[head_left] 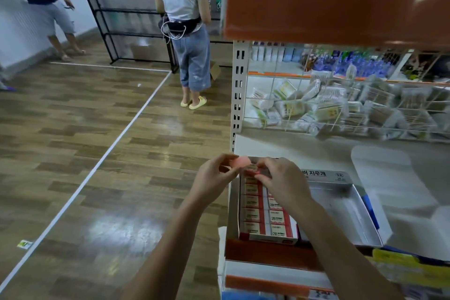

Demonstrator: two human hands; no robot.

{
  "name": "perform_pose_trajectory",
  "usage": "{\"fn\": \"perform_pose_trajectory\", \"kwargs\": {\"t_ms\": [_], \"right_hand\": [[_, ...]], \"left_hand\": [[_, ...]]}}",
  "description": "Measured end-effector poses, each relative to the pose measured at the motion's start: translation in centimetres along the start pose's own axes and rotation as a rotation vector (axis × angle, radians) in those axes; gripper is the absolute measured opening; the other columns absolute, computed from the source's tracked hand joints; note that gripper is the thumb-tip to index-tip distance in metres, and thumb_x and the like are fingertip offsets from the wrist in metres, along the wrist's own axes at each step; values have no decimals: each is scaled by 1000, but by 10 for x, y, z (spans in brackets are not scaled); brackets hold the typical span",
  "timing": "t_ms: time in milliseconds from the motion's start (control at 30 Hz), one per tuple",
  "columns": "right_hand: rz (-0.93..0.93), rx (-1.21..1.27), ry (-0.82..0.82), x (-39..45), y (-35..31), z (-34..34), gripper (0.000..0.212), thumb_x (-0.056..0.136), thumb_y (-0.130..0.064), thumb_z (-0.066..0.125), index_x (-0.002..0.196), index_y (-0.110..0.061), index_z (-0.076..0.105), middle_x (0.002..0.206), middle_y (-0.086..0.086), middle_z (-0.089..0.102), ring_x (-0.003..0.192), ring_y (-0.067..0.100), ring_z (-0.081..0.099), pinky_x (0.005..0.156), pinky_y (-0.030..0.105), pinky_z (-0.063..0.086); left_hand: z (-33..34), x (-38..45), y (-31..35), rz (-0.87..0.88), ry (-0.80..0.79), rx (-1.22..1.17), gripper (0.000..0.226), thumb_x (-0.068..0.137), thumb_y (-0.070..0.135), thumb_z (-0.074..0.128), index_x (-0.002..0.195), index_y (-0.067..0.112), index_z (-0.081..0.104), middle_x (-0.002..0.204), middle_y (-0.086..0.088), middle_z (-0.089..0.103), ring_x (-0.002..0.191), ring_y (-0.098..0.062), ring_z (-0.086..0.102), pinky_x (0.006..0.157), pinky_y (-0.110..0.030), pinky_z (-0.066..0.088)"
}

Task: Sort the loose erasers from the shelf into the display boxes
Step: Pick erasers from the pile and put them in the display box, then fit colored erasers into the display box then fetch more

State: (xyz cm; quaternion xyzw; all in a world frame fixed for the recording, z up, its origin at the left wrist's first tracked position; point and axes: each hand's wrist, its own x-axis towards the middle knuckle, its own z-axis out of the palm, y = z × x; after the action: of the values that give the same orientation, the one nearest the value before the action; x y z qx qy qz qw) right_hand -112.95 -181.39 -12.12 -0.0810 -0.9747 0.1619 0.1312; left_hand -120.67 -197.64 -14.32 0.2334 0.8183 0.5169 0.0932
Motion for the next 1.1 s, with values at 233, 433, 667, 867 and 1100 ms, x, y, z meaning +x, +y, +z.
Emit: {"fn": "perform_pose_trajectory", "kwargs": {"t_ms": [233, 433, 667, 867, 1100], "right_hand": [[-89, -51, 40, 3, -6, -2, 19, 91, -22, 56, 109, -18, 61, 101, -3, 62, 95, 13, 51, 79, 24, 43], [-62, 2, -2, 6, -4, -5, 15, 91, -14, 55, 105, -13, 61, 103, 0, 59, 92, 14, 53, 78, 24, 45], [-49, 42, -50, 8, -10, 0, 18, 93, -14, 51, 103, -7, 64, 107, 1, 52, 84, 16, 56, 72, 22, 45], [-95, -109, -147, 11, -5, 3, 22, 96, -17, 45, 103, -11, 64, 103, 1, 53, 92, 16, 51, 79, 29, 48], [-67, 19, -31, -2, 8, -34, 26, 94, -25, 50, 117, -19, 61, 109, -4, 60, 102, 10, 50, 82, 20, 38]], "left_hand": [[-1, -1, 4, -15, -8, -19, 35, 85, 34, 65, 118, 24, 60, 99, 14, 64, 84, 2, 61, 76, -23, 55], [-1, -1, 5, -42, -31, -36, 40, 85, 33, 64, 122, 18, 59, 106, 6, 65, 93, -8, 63, 83, -34, 56], [2, -3, 7, -71, -10, -81, 37, 86, 28, 66, 120, 18, 59, 105, 4, 65, 90, -8, 65, 78, -32, 58], [1, -3, 9, -64, -8, -33, 36, 86, 29, 65, 120, 20, 59, 104, 4, 65, 87, -6, 65, 76, -29, 58], [5, -5, 34, 44, 84, 179, 36, 84, 32, 67, 118, 25, 60, 101, 16, 61, 86, 4, 56, 74, -20, 50]]}}
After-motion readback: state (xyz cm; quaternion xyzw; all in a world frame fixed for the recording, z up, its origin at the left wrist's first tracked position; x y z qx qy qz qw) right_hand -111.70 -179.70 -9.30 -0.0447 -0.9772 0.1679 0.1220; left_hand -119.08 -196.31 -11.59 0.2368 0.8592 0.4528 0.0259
